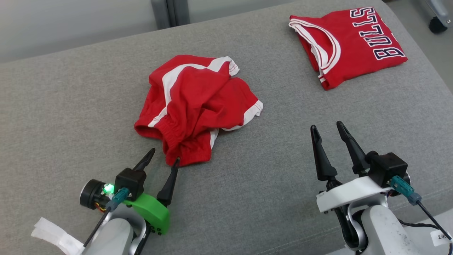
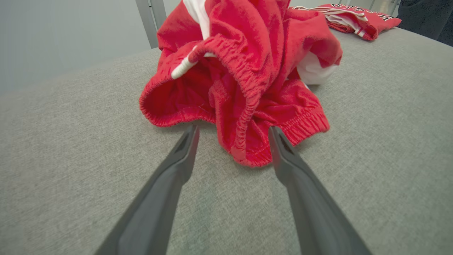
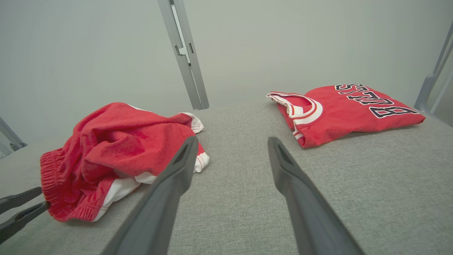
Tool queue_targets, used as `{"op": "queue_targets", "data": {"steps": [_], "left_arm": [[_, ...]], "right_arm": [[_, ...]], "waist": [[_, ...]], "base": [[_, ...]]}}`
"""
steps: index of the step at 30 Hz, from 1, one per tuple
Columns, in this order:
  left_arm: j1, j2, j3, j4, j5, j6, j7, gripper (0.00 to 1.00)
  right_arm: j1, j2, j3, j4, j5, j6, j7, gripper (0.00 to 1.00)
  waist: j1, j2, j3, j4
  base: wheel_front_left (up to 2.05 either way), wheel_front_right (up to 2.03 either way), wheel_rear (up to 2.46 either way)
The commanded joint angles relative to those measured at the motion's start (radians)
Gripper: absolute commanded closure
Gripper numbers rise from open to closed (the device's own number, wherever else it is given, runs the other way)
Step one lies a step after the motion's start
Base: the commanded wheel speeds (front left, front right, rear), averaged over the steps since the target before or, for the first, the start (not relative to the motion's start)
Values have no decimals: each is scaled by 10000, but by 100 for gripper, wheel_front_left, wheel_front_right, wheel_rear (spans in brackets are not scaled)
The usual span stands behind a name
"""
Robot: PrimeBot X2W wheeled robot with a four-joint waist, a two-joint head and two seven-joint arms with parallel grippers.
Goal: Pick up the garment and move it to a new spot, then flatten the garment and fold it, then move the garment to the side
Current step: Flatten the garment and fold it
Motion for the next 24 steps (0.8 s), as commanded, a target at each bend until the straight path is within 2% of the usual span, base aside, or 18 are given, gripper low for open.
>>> {"op": "queue_targets", "data": {"steps": [1, 10, 11, 12, 19, 24], "left_arm": [[-326, 87, -144, 92, -157, -27, -29, 0], [-1291, 18, -989, 950, -709, -27, -29, 0], [-1400, -22, -1055, 993, -858, -27, -29, 68], [-1495, -67, -1127, 1004, -1027, -28, -29, 100], [-1378, 34, -1347, 34, -1786, -28, -31, 100], [-725, 415, -1156, -1226, -1948, -26, -31, 100]], "right_arm": [[-130, -10, 4, -51, 62, -12, -25, 0], [-281, -11, 112, -141, 173, -12, -25, 0], [-276, -10, 111, -148, 168, -12, -25, 0], [-266, -11, 96, -149, 175, -12, -25, 0], [-76, -11, -19, -74, 172, -12, -25, 0], [42, -11, -26, 17, 122, -12, -25, 0]], "waist": [[0, -1, 385, -362], [0, -1, 786, -704], [0, -1, 806, -716], [0, -1, 822, -721], [0, -1, 625, -432], [0, -1, 262, 108]], "base": [[0, 0, 0], [0, 0, 0], [0, 0, 0], [0, 0, 0], [0, 0, 0], [0, 0, 0]]}}
